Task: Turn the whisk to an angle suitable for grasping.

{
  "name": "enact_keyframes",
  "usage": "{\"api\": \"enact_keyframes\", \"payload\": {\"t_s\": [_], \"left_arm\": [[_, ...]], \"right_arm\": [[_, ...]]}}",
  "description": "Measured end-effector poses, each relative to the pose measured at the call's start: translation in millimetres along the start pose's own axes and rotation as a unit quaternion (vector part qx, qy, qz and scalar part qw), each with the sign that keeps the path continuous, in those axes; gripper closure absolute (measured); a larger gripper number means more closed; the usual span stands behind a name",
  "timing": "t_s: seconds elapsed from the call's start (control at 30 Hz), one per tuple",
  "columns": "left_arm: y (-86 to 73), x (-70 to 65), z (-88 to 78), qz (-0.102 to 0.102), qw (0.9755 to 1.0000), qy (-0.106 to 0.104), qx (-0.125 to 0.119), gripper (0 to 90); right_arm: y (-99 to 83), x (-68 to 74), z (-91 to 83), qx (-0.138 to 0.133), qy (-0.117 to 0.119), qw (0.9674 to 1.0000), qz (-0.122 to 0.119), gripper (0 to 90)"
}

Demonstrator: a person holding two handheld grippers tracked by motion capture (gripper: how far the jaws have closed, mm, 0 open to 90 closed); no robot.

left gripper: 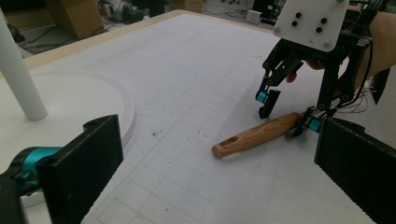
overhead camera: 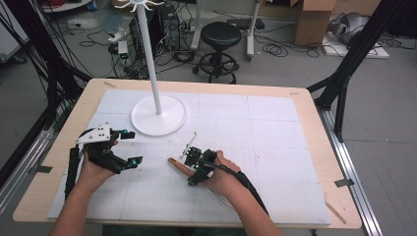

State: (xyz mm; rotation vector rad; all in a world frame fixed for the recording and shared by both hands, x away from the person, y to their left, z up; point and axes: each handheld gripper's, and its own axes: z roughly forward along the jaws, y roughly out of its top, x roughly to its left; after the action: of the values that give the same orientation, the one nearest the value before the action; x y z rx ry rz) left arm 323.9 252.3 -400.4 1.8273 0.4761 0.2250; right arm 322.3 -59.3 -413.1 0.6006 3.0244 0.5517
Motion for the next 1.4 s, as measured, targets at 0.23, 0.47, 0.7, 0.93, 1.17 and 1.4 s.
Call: {"api": "enact_keyframes", "payload": {"t_s": [0.23,0.47,0.7,0.93,1.17,1.4], "left_arm": [[-0.1,-0.3,0.3,0.000,1.0000,0.001,0.003,1.7],[-0.4,-0.2,0.6,-0.001,1.0000,0.002,0.004,1.7],[-0.3,-0.1,0.4,-0.001,1.0000,0.002,0.003,1.7],[-0.5,0.1,0.6,-0.002,1.0000,0.002,0.004,1.7],[-0.8,0.3,0.8,-0.004,1.0000,0.003,0.006,1.7],[-1.1,0.4,1.3,-0.005,1.0000,0.002,0.007,1.7]], "right_arm": [[-0.8,0.6,-0.6,-0.003,0.007,0.9999,-0.009,60.5],[-2.5,0.9,-2.6,0.008,-0.016,0.9993,-0.034,69.0],[-5.7,-2.9,-5.8,0.021,-0.048,0.9978,-0.041,69.5],[-12.2,-11.4,-9.1,0.025,-0.061,0.9975,-0.026,68.9],[-13.2,-15.7,-17.2,-0.007,-0.050,0.9987,-0.006,59.5],[-13.6,-17.9,-16.1,-0.010,-0.037,0.9993,0.007,56.3]]}}
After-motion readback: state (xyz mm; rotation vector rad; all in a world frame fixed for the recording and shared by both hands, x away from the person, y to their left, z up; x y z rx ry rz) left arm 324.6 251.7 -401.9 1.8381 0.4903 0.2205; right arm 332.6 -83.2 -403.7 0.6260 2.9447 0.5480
